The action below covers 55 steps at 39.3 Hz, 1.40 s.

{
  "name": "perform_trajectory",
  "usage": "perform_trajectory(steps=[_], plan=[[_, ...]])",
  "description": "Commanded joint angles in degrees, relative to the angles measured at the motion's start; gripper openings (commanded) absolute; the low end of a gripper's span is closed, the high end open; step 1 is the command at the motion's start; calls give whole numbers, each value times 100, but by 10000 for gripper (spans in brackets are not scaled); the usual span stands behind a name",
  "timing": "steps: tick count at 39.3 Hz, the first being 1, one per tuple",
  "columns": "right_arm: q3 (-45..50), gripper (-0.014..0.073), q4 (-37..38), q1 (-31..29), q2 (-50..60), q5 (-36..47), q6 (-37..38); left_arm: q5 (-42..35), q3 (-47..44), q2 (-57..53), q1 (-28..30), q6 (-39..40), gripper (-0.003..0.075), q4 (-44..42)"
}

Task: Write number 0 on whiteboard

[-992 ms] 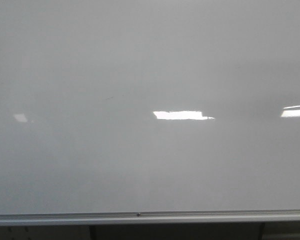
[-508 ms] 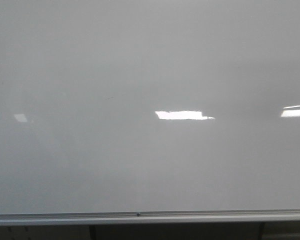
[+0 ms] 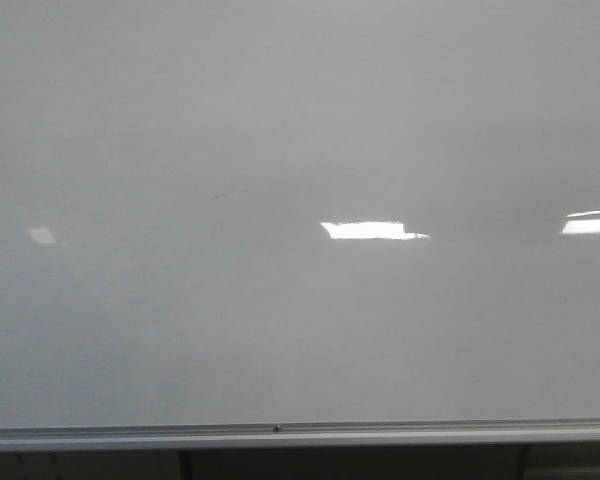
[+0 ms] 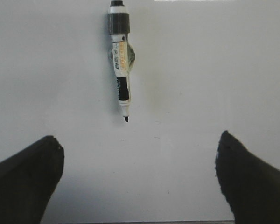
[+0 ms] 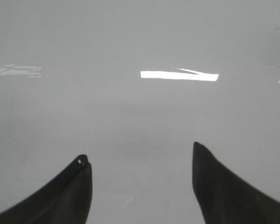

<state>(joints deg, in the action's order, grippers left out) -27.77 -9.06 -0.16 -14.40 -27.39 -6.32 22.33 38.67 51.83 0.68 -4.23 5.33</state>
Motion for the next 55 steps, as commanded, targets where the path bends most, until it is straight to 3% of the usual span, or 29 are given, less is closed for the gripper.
perform_trajectory(steps=[1, 19, 38, 42, 55], plan=[[-195, 489, 3, 7, -98, 444, -5, -432, 566, 773, -26, 37, 638, 75], [-195, 489, 3, 7, -98, 424, -5, -651, 1732, 3128, -26, 37, 638, 75], [-195, 489, 3, 7, -98, 392, -5, -1195, 1809, 3579, -26, 37, 631, 64], [-195, 489, 3, 7, -98, 392, -5, -1218, 1809, 3579, -26, 37, 573, 64], [-195, 489, 3, 7, -98, 392, -5, -1531, 1809, 3579, -26, 37, 224, 64]])
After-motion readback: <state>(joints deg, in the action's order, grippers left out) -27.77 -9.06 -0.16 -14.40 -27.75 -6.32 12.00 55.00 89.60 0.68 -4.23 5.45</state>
